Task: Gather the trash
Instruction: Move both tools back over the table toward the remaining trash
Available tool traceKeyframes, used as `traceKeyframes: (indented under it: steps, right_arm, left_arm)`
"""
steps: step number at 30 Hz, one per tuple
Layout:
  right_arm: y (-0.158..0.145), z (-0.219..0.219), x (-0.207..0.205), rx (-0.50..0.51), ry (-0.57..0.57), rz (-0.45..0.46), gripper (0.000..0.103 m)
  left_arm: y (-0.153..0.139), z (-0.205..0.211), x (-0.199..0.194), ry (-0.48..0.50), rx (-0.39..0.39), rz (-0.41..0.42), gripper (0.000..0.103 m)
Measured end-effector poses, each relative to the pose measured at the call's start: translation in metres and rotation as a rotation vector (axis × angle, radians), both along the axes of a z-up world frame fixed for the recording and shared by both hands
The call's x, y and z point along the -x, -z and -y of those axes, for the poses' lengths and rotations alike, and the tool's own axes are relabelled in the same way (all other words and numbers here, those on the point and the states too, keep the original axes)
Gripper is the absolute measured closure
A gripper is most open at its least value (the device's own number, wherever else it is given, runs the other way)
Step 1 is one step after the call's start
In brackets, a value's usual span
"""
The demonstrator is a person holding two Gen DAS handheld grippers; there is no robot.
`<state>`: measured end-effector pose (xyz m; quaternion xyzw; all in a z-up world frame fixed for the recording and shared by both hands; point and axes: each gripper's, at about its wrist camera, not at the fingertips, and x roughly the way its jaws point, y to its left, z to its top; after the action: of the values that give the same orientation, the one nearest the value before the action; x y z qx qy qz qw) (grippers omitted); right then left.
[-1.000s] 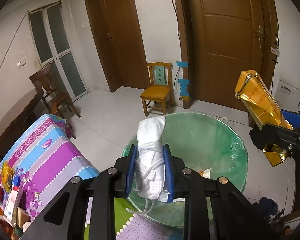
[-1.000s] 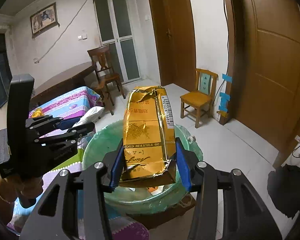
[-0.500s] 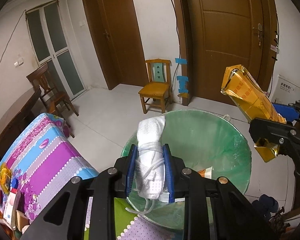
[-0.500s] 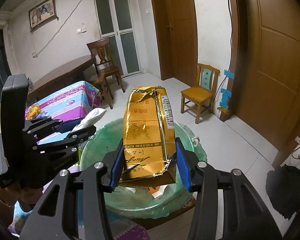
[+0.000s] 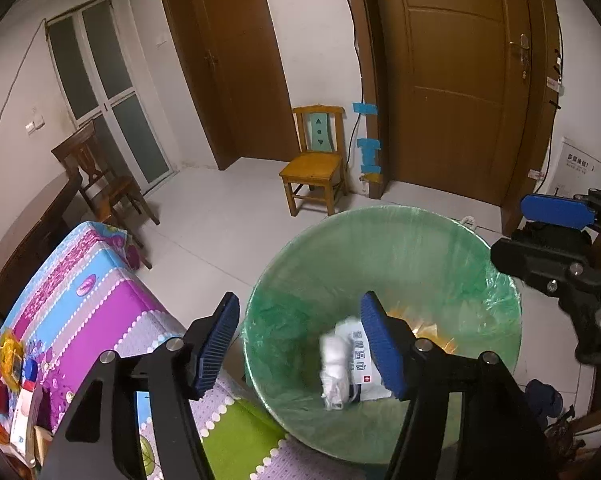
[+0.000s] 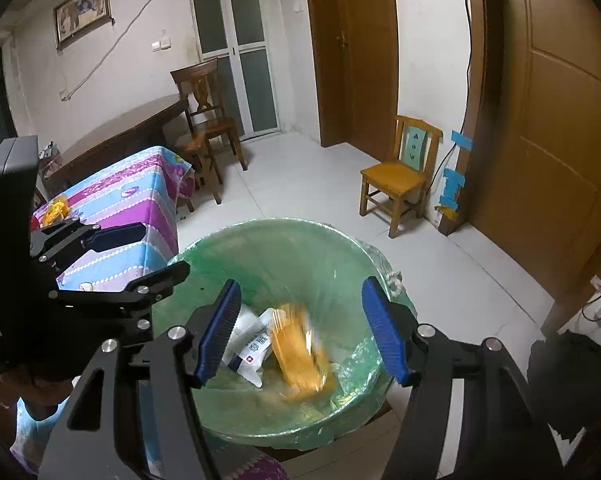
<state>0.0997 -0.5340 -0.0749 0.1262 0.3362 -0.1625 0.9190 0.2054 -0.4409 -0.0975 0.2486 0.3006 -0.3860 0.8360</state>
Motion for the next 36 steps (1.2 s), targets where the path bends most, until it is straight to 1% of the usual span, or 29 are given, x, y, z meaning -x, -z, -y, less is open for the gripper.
traceKeyframes:
  steps: [6, 12, 14, 16, 18, 21, 23, 26, 27, 28, 31, 32, 33, 36]
  right_arm:
    - [0.001, 0.000, 0.004, 0.008, 0.015, -0.004, 0.044]
    - [0.003, -0.004, 0.006, 0.014, 0.016, -0.009, 0.046]
    - [0.004, -0.007, 0.006, 0.013, 0.020, -0.001, 0.046]
    - [0.004, -0.011, 0.009, 0.018, 0.022, 0.020, 0.048]
    - [0.004, -0.017, 0.012, 0.021, 0.020, 0.051, 0.049]
    - [0.003, -0.031, 0.016, 0.040, 0.011, 0.103, 0.052]
    - [0.002, -0.039, 0.017, 0.056, 0.006, 0.134, 0.054]
    - [0.002, -0.053, 0.018, 0.069, -0.005, 0.184, 0.059]
    - [0.002, -0.058, 0.018, 0.068, -0.012, 0.199, 0.061]
    - [0.002, -0.062, 0.018, 0.065, -0.018, 0.207, 0.065]
    - [0.000, -0.073, 0.014, 0.046, -0.049, 0.232, 0.066]
    - [0.000, -0.078, 0.012, 0.037, -0.063, 0.237, 0.066]
    - [0.000, -0.083, 0.008, 0.026, -0.081, 0.241, 0.066]
    - [-0.002, -0.098, -0.002, 0.013, -0.133, 0.245, 0.066]
  left_arm:
    - [-0.001, -0.006, -0.004, -0.016, 0.010, -0.002, 0.039]
    - [-0.002, -0.010, 0.002, -0.034, 0.015, 0.006, 0.039]
    - [-0.003, -0.015, 0.002, -0.051, 0.026, 0.009, 0.039]
    - [-0.002, -0.022, 0.003, -0.072, 0.040, 0.008, 0.039]
    - [0.000, -0.030, 0.004, -0.092, 0.047, 0.011, 0.045]
    - [0.006, -0.042, 0.008, -0.126, 0.029, 0.030, 0.055]
    - [0.008, -0.050, 0.010, -0.145, 0.026, 0.033, 0.059]
    - [0.010, -0.072, 0.011, -0.179, 0.043, 0.016, 0.067]
    - [0.010, -0.080, 0.011, -0.193, 0.048, 0.008, 0.073]
    - [0.010, -0.090, 0.010, -0.210, 0.053, -0.002, 0.076]
    - [0.011, -0.121, 0.009, -0.263, 0.059, -0.021, 0.080]
    - [0.011, -0.132, 0.010, -0.284, 0.061, -0.024, 0.084]
    - [0.011, -0.147, 0.009, -0.308, 0.068, -0.035, 0.085]
    - [0.009, -0.188, 0.007, -0.372, 0.088, -0.045, 0.086]
